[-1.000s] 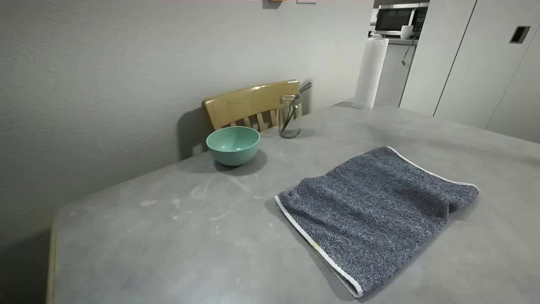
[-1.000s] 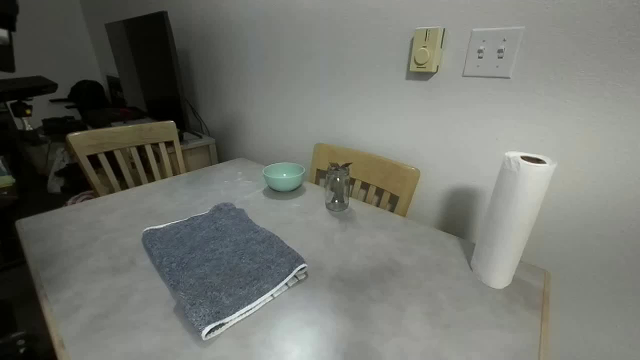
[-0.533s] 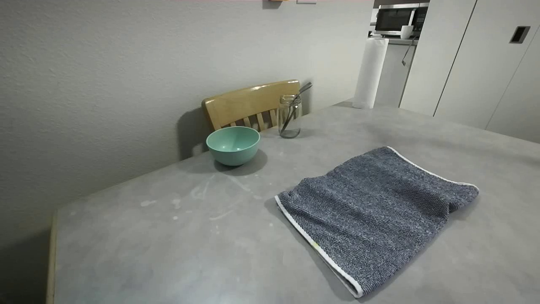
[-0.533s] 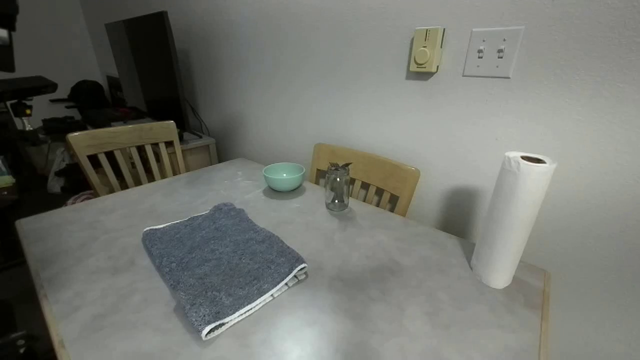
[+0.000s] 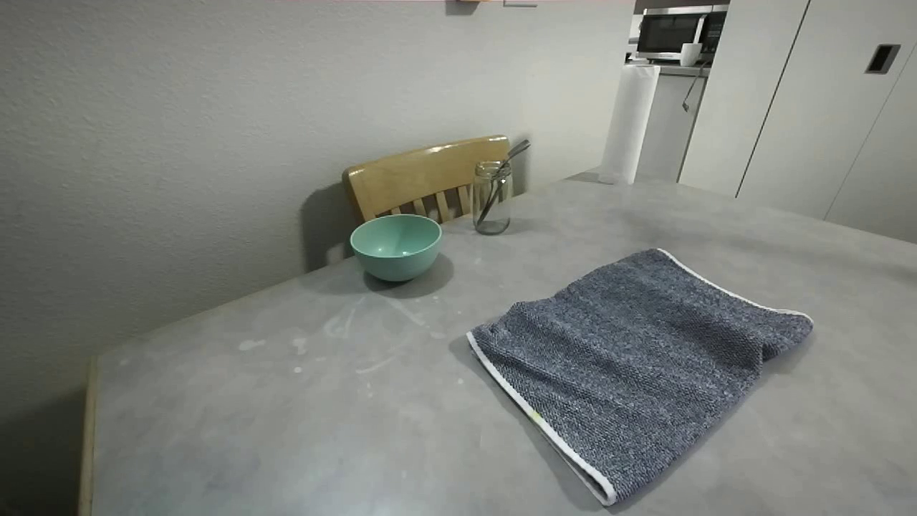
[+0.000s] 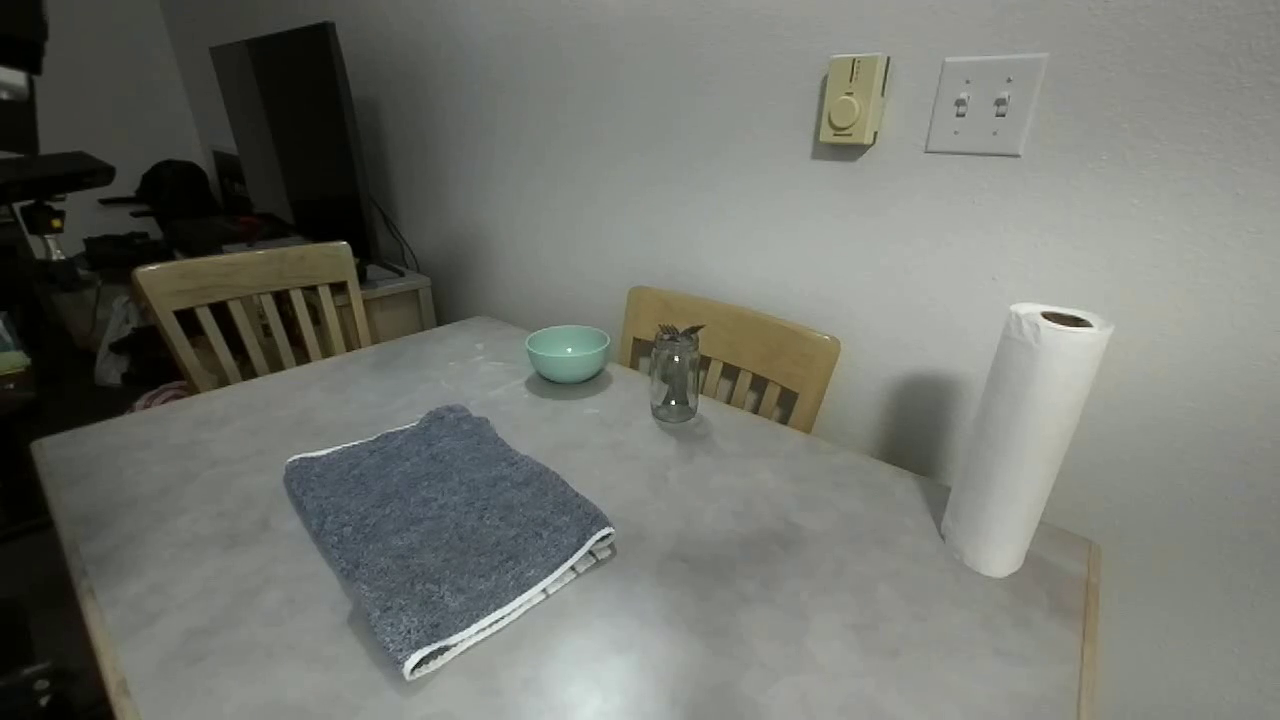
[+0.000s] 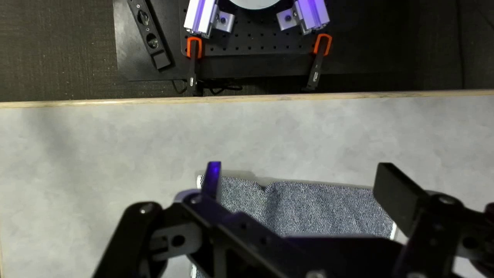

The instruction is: Fold the towel once

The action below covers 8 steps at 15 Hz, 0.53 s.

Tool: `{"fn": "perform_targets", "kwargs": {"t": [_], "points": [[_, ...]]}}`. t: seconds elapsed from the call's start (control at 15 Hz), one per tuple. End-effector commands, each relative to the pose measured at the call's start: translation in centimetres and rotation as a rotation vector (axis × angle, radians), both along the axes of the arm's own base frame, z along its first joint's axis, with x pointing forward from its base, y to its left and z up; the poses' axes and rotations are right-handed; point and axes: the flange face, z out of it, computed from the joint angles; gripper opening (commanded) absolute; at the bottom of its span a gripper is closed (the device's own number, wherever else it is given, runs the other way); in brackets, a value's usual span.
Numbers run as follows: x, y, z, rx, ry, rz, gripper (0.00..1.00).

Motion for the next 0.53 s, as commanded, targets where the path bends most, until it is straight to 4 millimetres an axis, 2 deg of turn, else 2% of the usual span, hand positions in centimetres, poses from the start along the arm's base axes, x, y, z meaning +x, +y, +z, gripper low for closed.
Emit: {"fn": "perform_targets", "kwargs": {"t": [0.0,0.47], "points": [[1.9,0.5,-1.1,0.003,0.043,0.032,1.00],[5.0,1.3,-4.3,0.019,0.114,0.083,1.00]]}}
